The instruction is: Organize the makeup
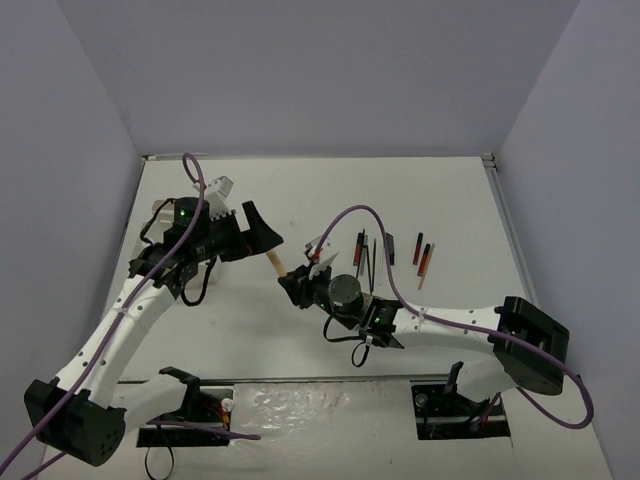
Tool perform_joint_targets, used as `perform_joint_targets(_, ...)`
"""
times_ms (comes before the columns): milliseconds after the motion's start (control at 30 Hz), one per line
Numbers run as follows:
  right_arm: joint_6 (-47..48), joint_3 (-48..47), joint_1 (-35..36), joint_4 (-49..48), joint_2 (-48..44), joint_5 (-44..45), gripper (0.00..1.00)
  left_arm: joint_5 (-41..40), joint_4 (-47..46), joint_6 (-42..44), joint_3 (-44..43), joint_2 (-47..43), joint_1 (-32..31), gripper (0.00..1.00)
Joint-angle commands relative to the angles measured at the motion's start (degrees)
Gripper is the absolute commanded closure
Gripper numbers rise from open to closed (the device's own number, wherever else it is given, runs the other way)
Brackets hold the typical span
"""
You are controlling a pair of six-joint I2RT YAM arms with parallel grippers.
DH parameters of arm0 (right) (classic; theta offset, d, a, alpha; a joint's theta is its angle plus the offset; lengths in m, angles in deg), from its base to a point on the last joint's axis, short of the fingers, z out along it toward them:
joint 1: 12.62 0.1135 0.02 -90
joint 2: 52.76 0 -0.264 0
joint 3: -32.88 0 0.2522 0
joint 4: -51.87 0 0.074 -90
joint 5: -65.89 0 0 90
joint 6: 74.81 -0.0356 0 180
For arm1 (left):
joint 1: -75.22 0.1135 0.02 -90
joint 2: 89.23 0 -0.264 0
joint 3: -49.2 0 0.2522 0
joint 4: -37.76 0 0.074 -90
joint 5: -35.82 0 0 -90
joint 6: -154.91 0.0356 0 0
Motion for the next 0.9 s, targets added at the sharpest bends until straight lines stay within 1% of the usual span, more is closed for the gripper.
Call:
perform_joint_targets(0,0.42,0.01,0.35,-8.62,-4.49,0.05,0.99,0.09,-5.22,-2.79,-1.84,0.44,-2.05,0.20)
perform_joint_targets(133,0.25,0.54,0.35,-9.12,-5.54,0.51,0.98,-1.80,-5.42,-2.92,-1.76,1.40,-4.89,0.31)
perform_joint_targets(233,0.33,0.60,0.35,-8.93,-5.80,0.64,0.98,-2.68,-6.33,-3.32,-1.48,2.01,-6.01,0.43)
perform_joint_targets(367,0.24,0.79,0.35,-8.79,-5.88,0.94,0.97,-3.18,-9.26,-4.64,-0.85,1.97,-7.21,0.65)
perform_joint_targets(433,0.16,0.86,0.35,-8.64,-5.81,1.24,0.94,-3.63,-10.16,-4.86,-0.77,1.82,-7.66,0.77)
perform_joint_targets(500,0.06,1.12,0.26,-8.64,-5.80,1.63,0.89,-3.85,-10.82,-4.61,-0.86,1.55,-7.96,0.89)
perform_joint_targets(533,-0.01,1.03,0.26,-8.60,-5.80,1.80,0.85,-4.04,-10.81,-4.49,-0.86,1.52,-8.04,0.93)
perform_joint_targets(600,0.20,0.90,0.26,-8.06,-5.73,2.08,0.67,-4.59,-10.61,-3.80,-0.86,1.18,-8.11,0.98)
perform_joint_targets(667,0.25,0.79,0.26,-7.47,-5.87,2.98,0.51,-5.70,-9.56,-2.12,-1.32,0.95,-8.05,1.00)
perform_joint_targets(733,0.17,0.63,0.26,-6.20,-6.12,4.01,0.32,-7.88,-7.69,-0.54,-2.59,1.08,-7.96,1.00)
perform_joint_targets(833,1.07,-0.31,0.26,-2.47,-7.17,6.50,0.15,-12.91,-4.20,4.19,-5.45,1.84,-7.44,1.00)
perform_joint_targets(867,1.37,-0.61,0.26,-1.36,-7.51,7.48,0.11,-14.87,-3.05,5.30,-6.77,2.35,-7.05,1.00)
